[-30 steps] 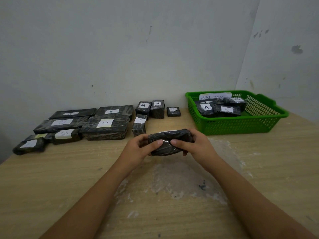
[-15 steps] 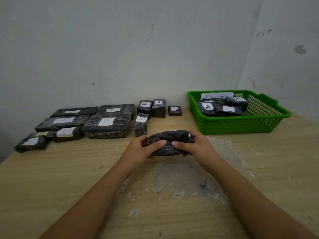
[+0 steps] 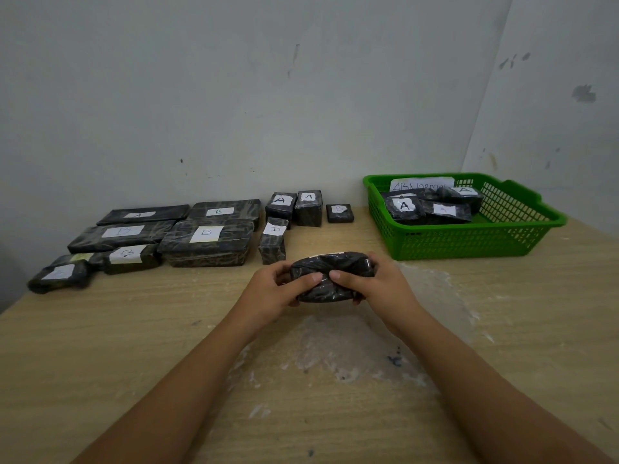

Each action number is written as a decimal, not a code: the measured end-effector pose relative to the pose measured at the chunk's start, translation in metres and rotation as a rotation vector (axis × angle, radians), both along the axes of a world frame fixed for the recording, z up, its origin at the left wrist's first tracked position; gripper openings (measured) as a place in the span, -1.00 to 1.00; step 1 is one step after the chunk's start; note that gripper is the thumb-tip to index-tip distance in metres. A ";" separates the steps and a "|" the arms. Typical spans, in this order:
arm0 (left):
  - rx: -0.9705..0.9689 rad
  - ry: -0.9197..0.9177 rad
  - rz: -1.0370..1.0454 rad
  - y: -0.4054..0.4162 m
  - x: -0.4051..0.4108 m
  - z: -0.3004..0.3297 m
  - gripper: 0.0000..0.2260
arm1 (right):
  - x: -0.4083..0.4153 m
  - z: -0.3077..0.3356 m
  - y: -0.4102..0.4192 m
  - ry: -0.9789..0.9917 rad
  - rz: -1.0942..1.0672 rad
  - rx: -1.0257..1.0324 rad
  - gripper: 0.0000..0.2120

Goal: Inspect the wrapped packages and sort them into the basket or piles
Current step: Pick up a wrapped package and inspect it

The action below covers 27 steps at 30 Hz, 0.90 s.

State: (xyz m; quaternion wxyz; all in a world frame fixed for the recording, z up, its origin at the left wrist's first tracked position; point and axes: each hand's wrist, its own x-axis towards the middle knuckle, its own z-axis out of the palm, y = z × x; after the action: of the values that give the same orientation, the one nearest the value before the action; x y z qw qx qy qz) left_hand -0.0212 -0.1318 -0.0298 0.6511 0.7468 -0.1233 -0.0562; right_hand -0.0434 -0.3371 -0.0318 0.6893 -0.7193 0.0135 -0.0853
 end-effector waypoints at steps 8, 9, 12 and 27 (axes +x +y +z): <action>0.001 0.044 0.011 0.001 0.008 -0.003 -0.81 | 0.000 -0.001 -0.001 0.021 0.024 -0.036 -0.62; 0.007 0.041 0.017 0.002 0.009 -0.004 -0.79 | 0.000 -0.001 0.000 0.025 0.028 -0.044 -0.64; 0.029 0.043 0.011 0.004 0.010 -0.005 -0.76 | 0.000 -0.002 0.002 0.028 0.029 -0.055 -0.66; 0.032 0.037 0.002 0.011 0.017 -0.008 -0.58 | -0.001 0.004 -0.001 0.094 0.126 0.073 -0.76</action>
State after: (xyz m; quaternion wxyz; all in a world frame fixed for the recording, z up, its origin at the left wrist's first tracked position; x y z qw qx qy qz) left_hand -0.0044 -0.1212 -0.0381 0.6412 0.7562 -0.1096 -0.0711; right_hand -0.0443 -0.3382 -0.0278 0.7177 -0.6963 0.0036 -0.0072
